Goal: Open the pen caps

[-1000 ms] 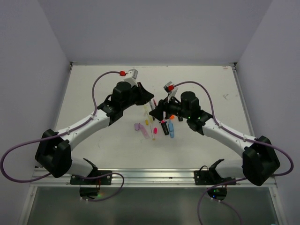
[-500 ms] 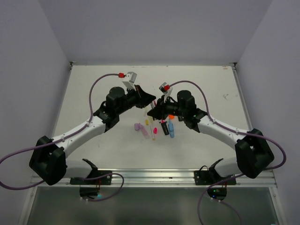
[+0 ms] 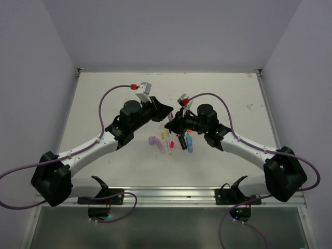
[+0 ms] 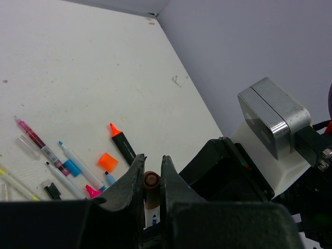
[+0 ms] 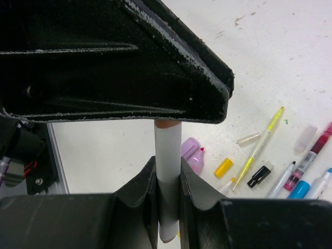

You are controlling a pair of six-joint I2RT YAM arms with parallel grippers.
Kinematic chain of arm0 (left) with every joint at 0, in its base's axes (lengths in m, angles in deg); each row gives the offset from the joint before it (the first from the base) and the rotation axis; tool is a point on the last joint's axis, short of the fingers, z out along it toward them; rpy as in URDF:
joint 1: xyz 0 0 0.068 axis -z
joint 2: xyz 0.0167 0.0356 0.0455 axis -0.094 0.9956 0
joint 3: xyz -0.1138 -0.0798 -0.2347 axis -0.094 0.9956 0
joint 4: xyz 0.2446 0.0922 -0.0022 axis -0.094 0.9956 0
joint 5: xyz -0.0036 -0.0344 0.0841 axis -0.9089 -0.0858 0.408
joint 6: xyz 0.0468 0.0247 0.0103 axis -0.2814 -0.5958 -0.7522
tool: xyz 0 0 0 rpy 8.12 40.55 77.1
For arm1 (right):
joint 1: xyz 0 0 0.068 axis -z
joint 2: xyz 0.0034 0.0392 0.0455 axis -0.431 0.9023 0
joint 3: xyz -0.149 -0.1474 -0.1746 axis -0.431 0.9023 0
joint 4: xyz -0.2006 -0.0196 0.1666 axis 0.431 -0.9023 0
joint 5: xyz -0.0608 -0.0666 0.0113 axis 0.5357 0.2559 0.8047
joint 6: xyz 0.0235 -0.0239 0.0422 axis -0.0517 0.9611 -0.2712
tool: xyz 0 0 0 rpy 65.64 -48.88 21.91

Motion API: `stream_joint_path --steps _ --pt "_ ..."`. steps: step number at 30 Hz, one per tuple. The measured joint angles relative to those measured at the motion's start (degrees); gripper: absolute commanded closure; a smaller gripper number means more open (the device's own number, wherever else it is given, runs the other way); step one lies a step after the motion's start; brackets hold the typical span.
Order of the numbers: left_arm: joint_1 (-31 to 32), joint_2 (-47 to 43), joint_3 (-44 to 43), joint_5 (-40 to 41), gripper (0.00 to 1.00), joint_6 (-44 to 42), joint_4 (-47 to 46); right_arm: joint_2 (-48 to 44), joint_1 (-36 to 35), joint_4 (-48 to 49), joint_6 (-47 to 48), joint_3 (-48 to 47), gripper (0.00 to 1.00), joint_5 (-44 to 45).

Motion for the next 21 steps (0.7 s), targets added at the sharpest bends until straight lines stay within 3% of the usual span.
stream_joint_path --steps 12,18,21 --pt "1.40 -1.90 0.94 2.78 1.00 0.42 -1.03 -2.95 -0.83 7.19 0.31 5.16 1.00 1.70" --pt "-4.61 -3.32 3.67 -10.82 1.00 2.95 -3.78 -2.97 -0.72 8.81 0.11 5.60 1.00 -2.99" --pt "-11.10 -4.83 3.48 -7.85 1.00 2.89 -10.01 -3.34 -0.52 3.28 0.74 8.04 1.00 -7.13"
